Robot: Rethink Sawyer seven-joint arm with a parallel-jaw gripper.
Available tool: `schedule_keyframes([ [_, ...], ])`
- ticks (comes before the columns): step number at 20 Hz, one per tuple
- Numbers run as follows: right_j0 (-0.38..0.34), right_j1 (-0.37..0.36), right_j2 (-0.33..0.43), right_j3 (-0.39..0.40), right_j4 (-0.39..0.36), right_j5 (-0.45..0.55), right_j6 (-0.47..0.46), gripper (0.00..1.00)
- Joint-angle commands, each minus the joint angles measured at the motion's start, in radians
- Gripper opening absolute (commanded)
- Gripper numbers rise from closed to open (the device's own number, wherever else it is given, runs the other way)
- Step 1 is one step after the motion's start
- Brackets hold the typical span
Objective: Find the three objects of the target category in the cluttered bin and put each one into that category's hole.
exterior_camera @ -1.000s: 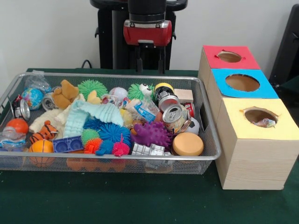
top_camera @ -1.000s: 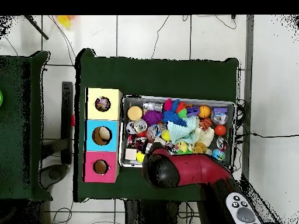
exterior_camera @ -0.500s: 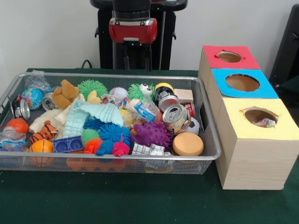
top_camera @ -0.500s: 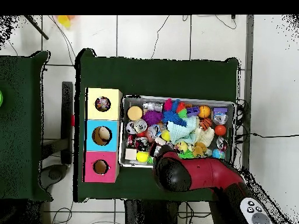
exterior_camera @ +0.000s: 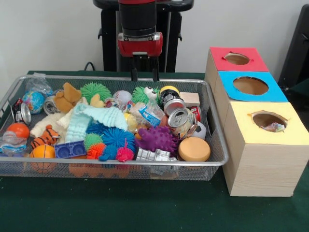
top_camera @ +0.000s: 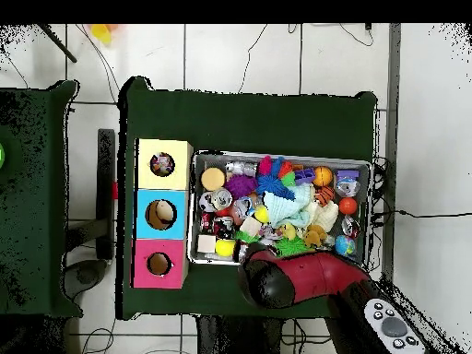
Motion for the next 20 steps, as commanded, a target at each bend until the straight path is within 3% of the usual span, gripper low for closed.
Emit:
schedule_keyframes([
  [1,-0.002,0.162,0.021,-0.105,-0.159,-0.094,-0.082,1.00],
  [5,-0.086,0.230,0.115,-0.133,-0.188,-0.023,-0.175,1.00],
  [12,-0.109,0.234,0.152,-0.131,-0.221,-0.002,-0.161,1.00],
  [16,-0.125,0.175,0.174,-0.106,-0.204,0.039,-0.165,1.00],
  [20,-0.128,0.046,0.181,-0.064,-0.164,0.060,-0.141,1.00],
])
